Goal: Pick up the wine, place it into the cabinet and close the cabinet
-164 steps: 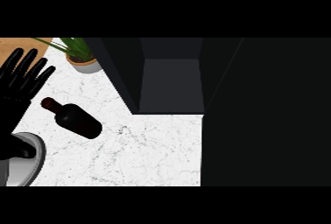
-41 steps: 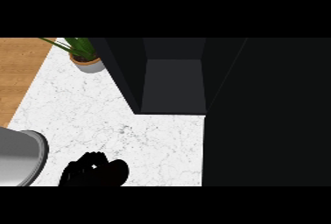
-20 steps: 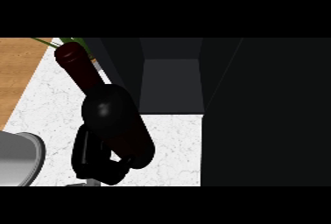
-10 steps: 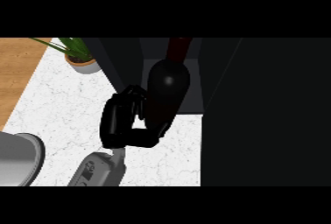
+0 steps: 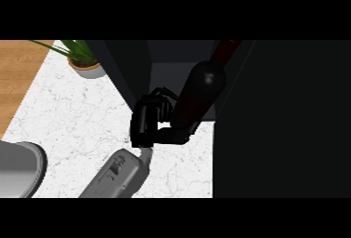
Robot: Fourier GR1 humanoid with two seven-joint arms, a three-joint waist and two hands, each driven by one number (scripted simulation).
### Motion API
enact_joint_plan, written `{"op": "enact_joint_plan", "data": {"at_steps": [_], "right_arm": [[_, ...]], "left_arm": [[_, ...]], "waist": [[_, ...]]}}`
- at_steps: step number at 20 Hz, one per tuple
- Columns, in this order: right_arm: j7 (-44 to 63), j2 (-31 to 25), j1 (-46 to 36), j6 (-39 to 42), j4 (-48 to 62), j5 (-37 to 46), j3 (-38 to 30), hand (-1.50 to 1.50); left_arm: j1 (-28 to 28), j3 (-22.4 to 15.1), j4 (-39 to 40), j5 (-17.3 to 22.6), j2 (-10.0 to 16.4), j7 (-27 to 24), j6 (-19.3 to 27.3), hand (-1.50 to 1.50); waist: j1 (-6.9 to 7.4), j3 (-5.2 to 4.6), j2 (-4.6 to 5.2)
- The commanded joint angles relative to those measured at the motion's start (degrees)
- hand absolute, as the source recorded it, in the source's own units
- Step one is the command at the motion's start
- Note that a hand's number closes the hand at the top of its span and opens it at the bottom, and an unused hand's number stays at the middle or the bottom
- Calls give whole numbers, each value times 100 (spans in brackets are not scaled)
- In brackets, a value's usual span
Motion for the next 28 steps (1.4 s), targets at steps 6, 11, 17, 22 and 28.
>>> {"op": "enact_joint_plan", "data": {"at_steps": [6, 11, 17, 22, 28], "right_arm": [[-250, 77, 21, 145, 143, 97, 69, -150], [328, -154, -109, -33, -230, -353, -282, -150], [402, -126, -215, -83, -138, -336, -226, -150], [314, -292, -620, -31, 350, -407, -397, -150], [-162, 1, -152, 128, 312, -131, -181, -150]], "left_arm": [[-321, -558, 1141, 1040, -1, -1038, 379, 150], [-273, -219, 1660, 1050, -1, -1171, 2, 150], [-613, -124, 2265, 1760, -1, -1616, -233, 150], [-1075, -273, 2913, 2626, -1, -1947, -539, 150], [-1083, -125, 3180, 2564, -1, -1981, -1061, 150]], "waist": [[-13, -2, 6], [-2, -2, 1], [-26, -4, 7], [-67, -6, 23], [-7, -2, 4]]}}
